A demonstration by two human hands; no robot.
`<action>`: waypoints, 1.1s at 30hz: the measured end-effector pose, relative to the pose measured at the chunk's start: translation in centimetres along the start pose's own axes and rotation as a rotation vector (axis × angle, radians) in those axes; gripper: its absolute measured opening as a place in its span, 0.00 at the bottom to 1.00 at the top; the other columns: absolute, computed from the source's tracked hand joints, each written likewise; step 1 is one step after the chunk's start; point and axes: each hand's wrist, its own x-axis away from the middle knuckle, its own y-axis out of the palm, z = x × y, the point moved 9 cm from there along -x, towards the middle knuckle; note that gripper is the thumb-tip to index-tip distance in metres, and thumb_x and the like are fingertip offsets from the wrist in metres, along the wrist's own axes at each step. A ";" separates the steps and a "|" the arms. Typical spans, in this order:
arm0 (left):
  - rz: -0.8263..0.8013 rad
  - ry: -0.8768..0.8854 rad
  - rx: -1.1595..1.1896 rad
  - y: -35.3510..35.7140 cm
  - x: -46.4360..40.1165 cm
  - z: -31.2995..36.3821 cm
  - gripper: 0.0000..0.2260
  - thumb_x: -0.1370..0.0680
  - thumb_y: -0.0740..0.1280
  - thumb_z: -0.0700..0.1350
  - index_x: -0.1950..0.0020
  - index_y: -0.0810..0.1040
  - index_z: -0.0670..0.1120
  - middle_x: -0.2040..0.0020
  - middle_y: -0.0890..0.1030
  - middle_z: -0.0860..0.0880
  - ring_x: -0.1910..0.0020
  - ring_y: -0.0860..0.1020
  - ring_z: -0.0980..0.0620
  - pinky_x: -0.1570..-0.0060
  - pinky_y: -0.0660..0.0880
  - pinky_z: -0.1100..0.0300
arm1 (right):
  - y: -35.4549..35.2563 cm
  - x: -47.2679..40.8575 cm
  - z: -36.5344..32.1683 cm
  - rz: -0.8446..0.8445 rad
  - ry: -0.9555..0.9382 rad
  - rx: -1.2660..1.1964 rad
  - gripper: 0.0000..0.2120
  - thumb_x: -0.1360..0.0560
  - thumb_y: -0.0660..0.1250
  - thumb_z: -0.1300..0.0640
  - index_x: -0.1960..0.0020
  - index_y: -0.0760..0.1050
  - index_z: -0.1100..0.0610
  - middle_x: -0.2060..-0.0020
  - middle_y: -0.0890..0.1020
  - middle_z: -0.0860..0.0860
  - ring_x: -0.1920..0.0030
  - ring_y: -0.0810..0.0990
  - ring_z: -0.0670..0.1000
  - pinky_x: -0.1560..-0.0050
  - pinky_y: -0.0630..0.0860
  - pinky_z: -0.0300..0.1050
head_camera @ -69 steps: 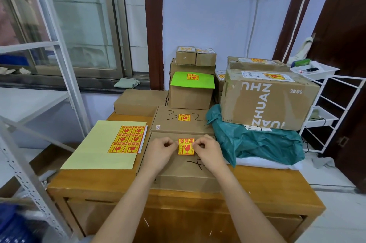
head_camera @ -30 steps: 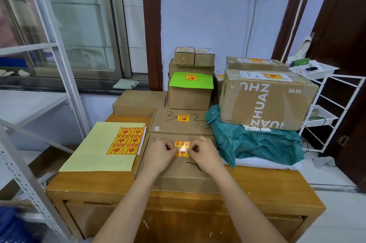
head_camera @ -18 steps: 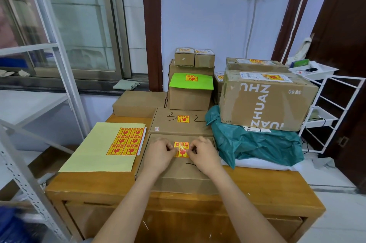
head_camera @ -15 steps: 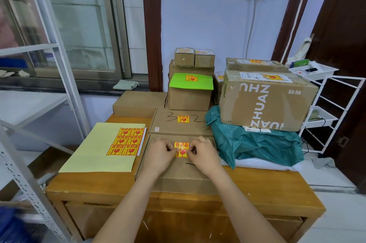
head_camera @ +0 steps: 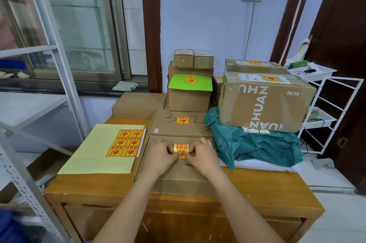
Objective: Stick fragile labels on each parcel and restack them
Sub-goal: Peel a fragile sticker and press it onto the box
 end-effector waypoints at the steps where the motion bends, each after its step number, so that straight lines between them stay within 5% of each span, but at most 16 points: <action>1: -0.001 0.005 -0.002 0.0 0.0 0.1 0.15 0.29 0.74 0.49 0.68 0.70 0.49 0.58 0.75 0.51 0.57 0.73 0.54 0.62 0.68 0.63 | 0.0 0.0 0.0 -0.004 -0.001 0.004 0.06 0.25 0.66 0.49 0.54 0.71 0.51 0.53 0.67 0.46 0.43 0.67 0.50 0.47 0.67 0.44; 11: 0.006 0.009 0.000 0.0 0.0 0.0 0.11 0.29 0.73 0.49 0.62 0.73 0.47 0.56 0.75 0.49 0.56 0.72 0.53 0.60 0.68 0.63 | 0.4 0.0 -0.1 -0.036 -0.006 0.031 0.10 0.25 0.65 0.45 0.53 0.68 0.50 0.51 0.66 0.46 0.44 0.65 0.49 0.46 0.66 0.44; 20: 0.064 -0.053 0.072 -0.5 -0.2 -0.8 0.01 0.24 0.65 0.38 0.55 0.74 0.42 0.54 0.74 0.48 0.56 0.74 0.52 0.60 0.70 0.66 | -0.7 0.0 0.5 0.076 0.023 -0.131 0.07 0.26 0.64 0.64 0.49 0.72 0.56 0.50 0.68 0.48 0.47 0.71 0.49 0.47 0.73 0.43; 27: 0.040 -0.081 0.073 0.0 -0.2 -0.9 0.12 0.26 0.71 0.46 0.48 0.72 0.45 0.50 0.75 0.49 0.51 0.75 0.51 0.56 0.70 0.64 | 0.1 0.6 -1.1 -0.054 -0.138 -0.058 0.14 0.22 0.61 0.59 0.45 0.80 0.43 0.48 0.68 0.44 0.45 0.63 0.46 0.42 0.65 0.43; 33: 0.091 -0.102 -0.024 -0.4 -0.3 -0.6 0.15 0.26 0.71 0.46 0.44 0.71 0.43 0.48 0.75 0.48 0.49 0.75 0.51 0.53 0.73 0.62 | 0.1 0.3 -0.3 -0.042 -0.051 -0.058 0.15 0.21 0.60 0.58 0.44 0.80 0.41 0.47 0.68 0.44 0.46 0.62 0.45 0.41 0.63 0.43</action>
